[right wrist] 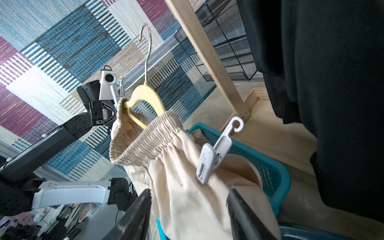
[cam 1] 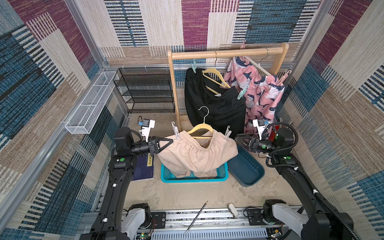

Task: Remove the clothespins securing shorts to the hanger
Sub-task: Remove the clothespin from the hanger.

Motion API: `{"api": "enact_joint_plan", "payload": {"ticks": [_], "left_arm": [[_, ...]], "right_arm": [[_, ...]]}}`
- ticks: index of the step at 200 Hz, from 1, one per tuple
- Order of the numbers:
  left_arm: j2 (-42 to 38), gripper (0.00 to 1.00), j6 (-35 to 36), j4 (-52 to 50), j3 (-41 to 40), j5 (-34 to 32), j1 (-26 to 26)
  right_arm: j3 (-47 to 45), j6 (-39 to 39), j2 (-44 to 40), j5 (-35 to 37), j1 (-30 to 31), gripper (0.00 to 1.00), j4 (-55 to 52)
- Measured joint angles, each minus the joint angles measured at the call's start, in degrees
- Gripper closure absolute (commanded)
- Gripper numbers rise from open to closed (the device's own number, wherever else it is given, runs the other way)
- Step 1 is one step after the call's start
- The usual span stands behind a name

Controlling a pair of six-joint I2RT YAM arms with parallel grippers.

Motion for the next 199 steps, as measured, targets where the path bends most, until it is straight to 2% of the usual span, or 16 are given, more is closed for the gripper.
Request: {"api": "enact_joint_plan", "payload": {"ticks": [31, 32, 34, 38, 91, 199], "left_arm": [[0.4, 1.0, 0.0, 0.1, 0.1, 1.2, -1.6], [0.5, 1.0, 0.0, 0.1, 0.1, 1.3, -1.7], [0.5, 1.0, 0.0, 0.1, 0.1, 1.3, -1.9], [0.5, 1.0, 0.0, 0.1, 0.1, 1.4, -2.0], [0.3, 1.0, -0.5, 1.2, -0.5, 2.0, -2.8], [0.5, 1.0, -3.0, 4.5, -1.0, 2.8, -3.0]], "right_arm": [[-1.6, -0.5, 2.5, -3.1, -0.4, 0.39, 5.1], [-1.8, -0.5, 2.6, -3.3, -0.4, 0.2, 5.4], [-1.9, -0.3, 2.8, -3.5, -0.4, 0.27, 5.9], [-2.1, 0.0, 3.1, -3.8, -0.4, 0.29, 6.7], [-1.8, 1.6, 7.6, -6.7, -0.4, 0.3, 14.8], [-3.0, 7.8, 11.0, -9.6, -0.3, 0.34, 27.9]]}}
